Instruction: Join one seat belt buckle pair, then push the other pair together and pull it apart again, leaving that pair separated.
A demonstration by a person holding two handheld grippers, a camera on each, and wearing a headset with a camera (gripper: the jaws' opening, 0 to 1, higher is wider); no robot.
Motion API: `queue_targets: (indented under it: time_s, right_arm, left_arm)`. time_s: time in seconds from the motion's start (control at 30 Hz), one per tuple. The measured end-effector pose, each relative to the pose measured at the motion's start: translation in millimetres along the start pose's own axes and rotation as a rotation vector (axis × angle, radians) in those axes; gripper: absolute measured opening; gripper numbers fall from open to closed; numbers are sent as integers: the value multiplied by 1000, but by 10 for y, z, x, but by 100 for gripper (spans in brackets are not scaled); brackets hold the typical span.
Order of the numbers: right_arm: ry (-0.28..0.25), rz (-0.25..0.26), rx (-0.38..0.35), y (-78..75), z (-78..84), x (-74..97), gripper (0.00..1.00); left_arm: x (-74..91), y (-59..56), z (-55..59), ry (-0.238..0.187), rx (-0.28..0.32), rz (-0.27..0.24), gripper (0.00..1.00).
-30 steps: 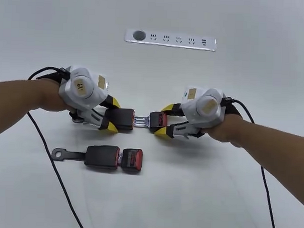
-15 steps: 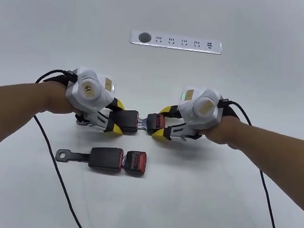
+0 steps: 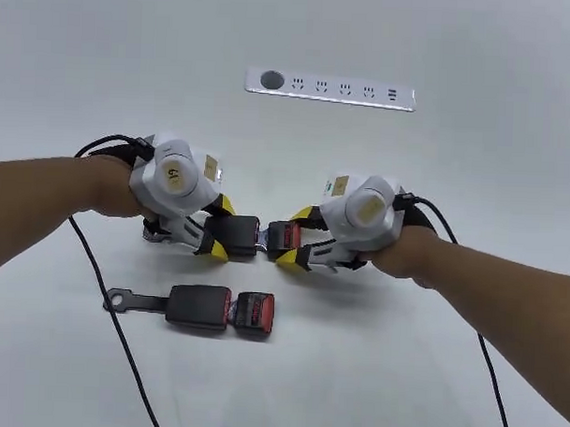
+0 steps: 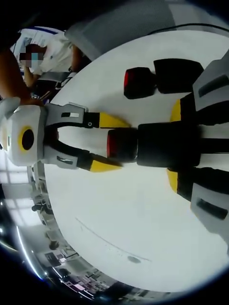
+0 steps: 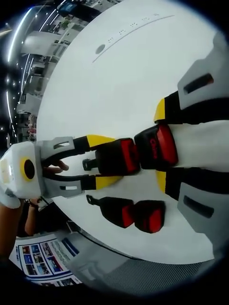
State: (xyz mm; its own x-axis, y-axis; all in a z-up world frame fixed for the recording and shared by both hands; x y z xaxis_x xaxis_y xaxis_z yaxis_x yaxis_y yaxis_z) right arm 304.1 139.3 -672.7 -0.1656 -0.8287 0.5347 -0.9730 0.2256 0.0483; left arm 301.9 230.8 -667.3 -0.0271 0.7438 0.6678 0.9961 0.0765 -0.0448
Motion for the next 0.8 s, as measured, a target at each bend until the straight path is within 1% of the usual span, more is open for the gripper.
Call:
queue_targets:
  time_s: [0.1,0.2,0.37,0.6,0.8]
  right_arm:
    - [0,1,-6,-11,-2,22,33]
    - [13,1,-13,-9,-10,14,33]
    - [31,-7,0,-23,-11,8,33]
    - [34,-8,2,-17,-15,11,33]
    - [44,-11,12,-3,-35,4,33]
  left_arm:
    - [1,-7,-6,-1,2,0,34]
    - [3,-14,-11,6,-1,2,34]
    - [0,-10,-1,15,-5,2,34]
    - [-3,4,14,15,-7,4,34]
    - [-5,-10,-1,18,-11,6,34]
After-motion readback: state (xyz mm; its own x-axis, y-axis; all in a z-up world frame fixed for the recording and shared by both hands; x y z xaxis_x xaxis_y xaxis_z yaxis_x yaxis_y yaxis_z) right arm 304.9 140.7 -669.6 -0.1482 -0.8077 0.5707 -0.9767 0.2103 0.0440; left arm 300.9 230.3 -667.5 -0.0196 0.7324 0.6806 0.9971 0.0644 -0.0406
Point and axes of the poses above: the centre of the closed fingertips' face, and the gripper's own axes: x roughly backward along the fingers, y roughly to its left, z roughly out of its underside, the point moved 3 cm from there along x, roughly backward along the fingers, and after that the axes turned 14 degrees about -y, right-handed, at the moved point
